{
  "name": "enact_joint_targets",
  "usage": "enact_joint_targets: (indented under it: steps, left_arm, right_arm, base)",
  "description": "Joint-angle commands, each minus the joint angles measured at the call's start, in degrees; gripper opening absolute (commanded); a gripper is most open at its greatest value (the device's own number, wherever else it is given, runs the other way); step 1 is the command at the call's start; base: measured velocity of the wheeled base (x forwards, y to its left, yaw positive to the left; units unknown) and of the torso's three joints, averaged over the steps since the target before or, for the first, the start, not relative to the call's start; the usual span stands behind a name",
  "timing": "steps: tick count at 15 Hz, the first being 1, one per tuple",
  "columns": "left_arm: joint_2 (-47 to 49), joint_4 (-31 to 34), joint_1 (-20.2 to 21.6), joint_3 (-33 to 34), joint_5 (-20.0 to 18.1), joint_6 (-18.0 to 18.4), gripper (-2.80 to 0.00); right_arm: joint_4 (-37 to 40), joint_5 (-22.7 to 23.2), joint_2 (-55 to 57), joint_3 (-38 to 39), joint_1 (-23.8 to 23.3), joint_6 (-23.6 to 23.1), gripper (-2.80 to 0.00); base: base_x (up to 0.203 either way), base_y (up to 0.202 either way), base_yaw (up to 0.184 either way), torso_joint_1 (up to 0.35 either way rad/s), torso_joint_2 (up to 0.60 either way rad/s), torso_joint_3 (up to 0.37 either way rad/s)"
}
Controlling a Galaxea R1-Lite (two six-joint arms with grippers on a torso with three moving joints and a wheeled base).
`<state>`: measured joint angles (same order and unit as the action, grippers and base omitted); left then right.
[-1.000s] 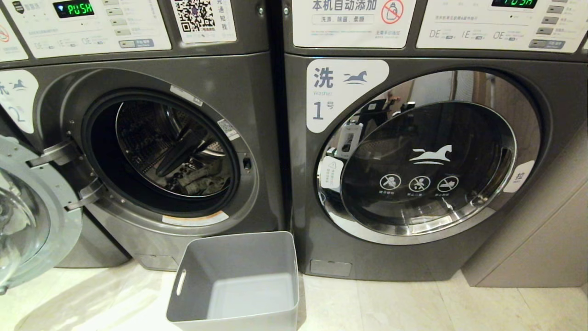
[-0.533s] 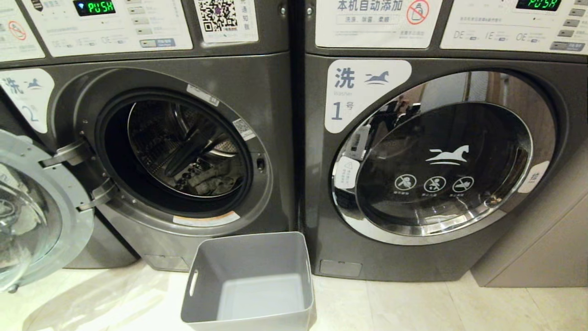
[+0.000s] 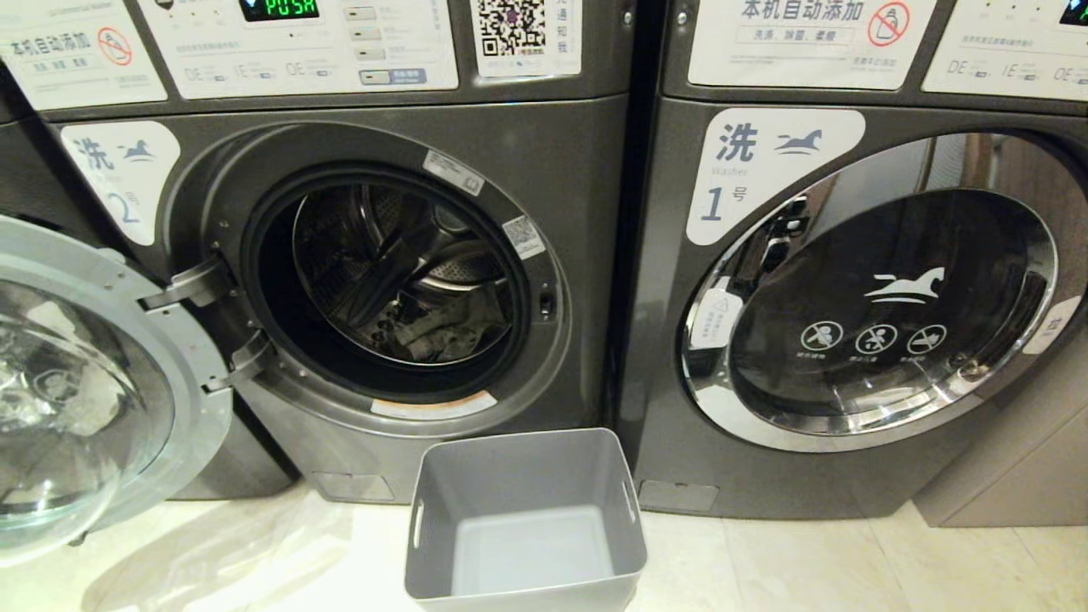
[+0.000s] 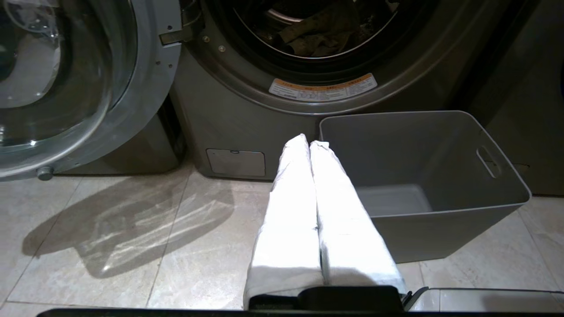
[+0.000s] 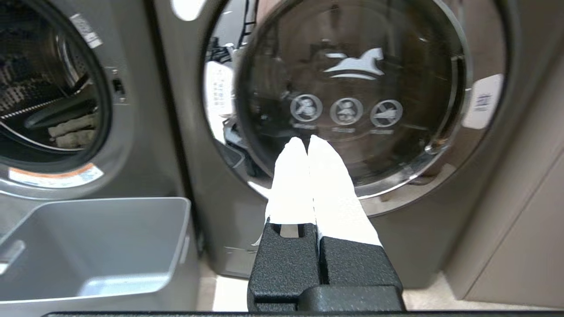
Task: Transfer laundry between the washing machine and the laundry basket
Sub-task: Pick a cloth and place it into the basket
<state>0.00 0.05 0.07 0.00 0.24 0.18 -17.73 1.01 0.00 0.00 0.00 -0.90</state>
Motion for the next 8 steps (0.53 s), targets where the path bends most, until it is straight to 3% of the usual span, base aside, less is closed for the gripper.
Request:
enact_joint_targets:
  steps: [1,8]
  left_arm:
    - [-0.09,0.04,0.01,0.00,0.02,-0.01,-2.80]
    - [-0.09,-0.01,0.01,0.00,0.02,0.08,-2.80]
  right_arm:
    - [-0.12,0.04,0.09,2.29,0.00,-0.06,-2.80]
    - [-0.12,-0.05,0.09,2.29,0.00,0.02,-2.80]
  base:
    - [0.000,0.198,-0.002,0.002,-0.01,0.002]
    - [0.000,0.196,-0.002,0.003,0.00,0.002]
